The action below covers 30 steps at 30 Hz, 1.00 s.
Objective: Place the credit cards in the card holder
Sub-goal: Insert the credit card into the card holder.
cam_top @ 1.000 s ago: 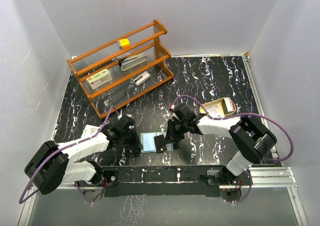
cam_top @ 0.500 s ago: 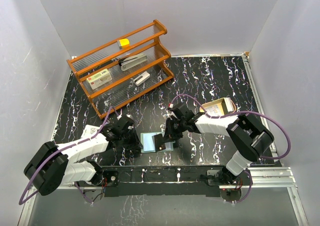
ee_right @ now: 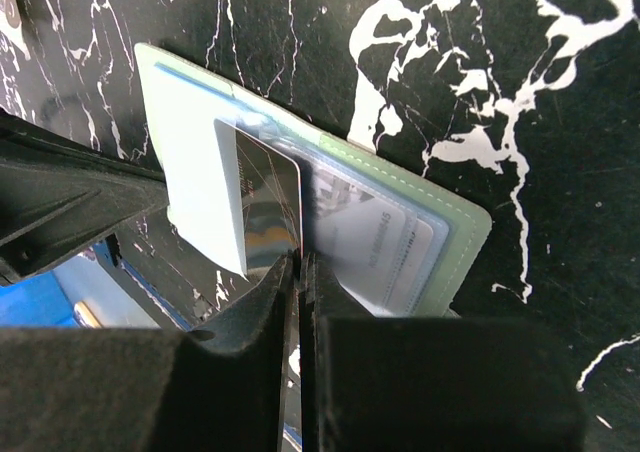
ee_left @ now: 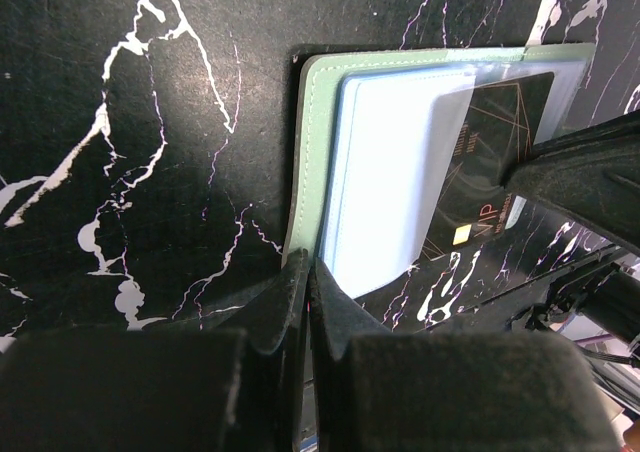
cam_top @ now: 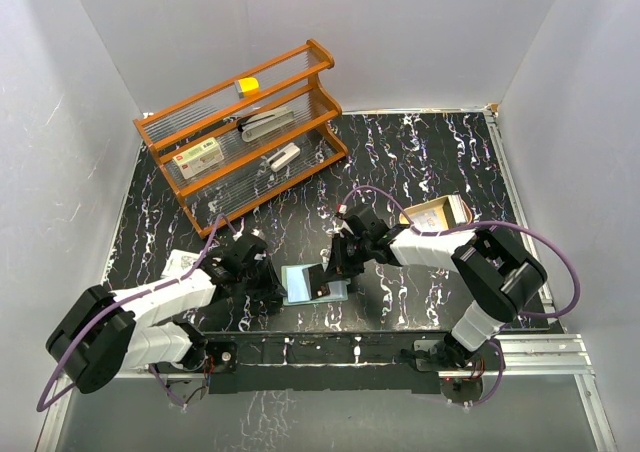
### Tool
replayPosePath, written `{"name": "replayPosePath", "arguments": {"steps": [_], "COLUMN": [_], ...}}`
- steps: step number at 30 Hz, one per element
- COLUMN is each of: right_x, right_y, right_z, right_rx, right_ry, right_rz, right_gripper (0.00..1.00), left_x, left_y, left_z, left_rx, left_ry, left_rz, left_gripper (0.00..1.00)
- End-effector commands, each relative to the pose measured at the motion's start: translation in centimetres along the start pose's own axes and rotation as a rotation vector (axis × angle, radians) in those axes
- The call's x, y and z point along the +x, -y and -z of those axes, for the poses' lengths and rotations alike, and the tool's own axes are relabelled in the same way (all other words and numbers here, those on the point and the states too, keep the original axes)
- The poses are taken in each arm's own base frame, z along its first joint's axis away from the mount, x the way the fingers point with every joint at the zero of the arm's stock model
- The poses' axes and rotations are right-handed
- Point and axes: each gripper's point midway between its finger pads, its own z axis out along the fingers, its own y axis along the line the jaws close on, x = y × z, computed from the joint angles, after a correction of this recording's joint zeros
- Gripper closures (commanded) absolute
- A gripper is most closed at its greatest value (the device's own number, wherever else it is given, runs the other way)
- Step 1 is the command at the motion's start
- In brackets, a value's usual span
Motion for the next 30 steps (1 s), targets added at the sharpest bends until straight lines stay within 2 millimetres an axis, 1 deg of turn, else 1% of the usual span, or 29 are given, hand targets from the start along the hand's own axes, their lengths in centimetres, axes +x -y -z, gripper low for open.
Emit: {"name": "replayPosePath", "arguments": {"steps": [1, 10, 18, 24, 28, 30], "right_x": [-1.3, -1.1, -0.8, -0.6, -1.1, -1.2], "right_y": [0.1, 0.1, -0.3, -0.6, -0.2, 0.1], "right_z": [-0.4, -0.6, -0.7, -0.7, 0.1, 0.3], "right_rx": [-0.001, -0.016, -0.036, -0.039, 0.013, 0.036], "right_ry": [0.060, 0.066, 0.060, 0.056, 0.084, 0.088], "right_rz": [0.000, -0.029, -0.048, -0.056, -0.037, -0.032], "right_gripper": [0.97, 0.97, 0.92, 0.82, 0.70, 0.67], "left_x": [1.3, 1.7, 2.1, 2.1, 2.1, 2.1], "left_y": [-1.2, -0.9, -0.7, -0.7, -0.8, -0.7], "left_z": [-0.3, -0.1, -0.4, -0.4, -0.4, -0.4], "left_rx": [-0.028, 0.009, 0.041, 0.042, 0.042, 0.046], "left_ry": [-0.043, -0.045, -0.053, -0.051, -0.051, -0.049], "left_rz": [0.013, 0.048, 0.082, 0.082, 0.083, 0.085], "left_gripper": [1.00, 1.00, 1.00, 1.00, 1.00, 1.00]}}
